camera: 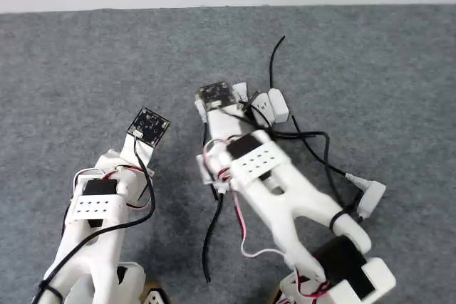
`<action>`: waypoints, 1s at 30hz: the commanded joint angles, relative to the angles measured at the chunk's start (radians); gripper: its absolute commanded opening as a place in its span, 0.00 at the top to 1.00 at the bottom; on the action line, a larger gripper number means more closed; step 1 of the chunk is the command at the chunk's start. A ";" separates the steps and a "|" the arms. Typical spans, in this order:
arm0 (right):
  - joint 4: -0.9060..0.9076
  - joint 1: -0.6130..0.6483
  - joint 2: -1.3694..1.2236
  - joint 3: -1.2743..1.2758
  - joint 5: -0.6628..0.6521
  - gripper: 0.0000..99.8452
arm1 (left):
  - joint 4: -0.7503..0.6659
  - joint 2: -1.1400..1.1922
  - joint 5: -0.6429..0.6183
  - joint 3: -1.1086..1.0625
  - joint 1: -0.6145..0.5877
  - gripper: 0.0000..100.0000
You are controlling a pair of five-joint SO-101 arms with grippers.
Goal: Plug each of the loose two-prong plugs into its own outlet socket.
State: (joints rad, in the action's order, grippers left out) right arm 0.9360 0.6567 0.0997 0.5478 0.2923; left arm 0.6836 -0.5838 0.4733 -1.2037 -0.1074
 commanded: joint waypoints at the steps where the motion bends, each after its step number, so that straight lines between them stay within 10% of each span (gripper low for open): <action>1: -0.024 0.053 -0.019 -0.055 0.048 0.70 | -0.035 -0.025 0.012 0.007 -0.008 0.99; 7: -0.091 -0.018 -0.193 -0.069 0.043 0.72 | -0.035 -0.023 0.011 0.007 -0.008 0.99; 14: 0.002 -0.070 -0.268 -0.176 -0.006 1.00 | -0.035 -0.025 0.011 0.007 -0.008 0.99; 30: 0.257 -0.338 0.111 -0.180 -0.275 0.99 | -0.035 -0.025 0.011 0.007 -0.009 0.99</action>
State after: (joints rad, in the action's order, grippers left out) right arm 1.1354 0.4035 0.0813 0.4296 0.0852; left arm 0.6697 -0.5838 0.4733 -1.2037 -0.1135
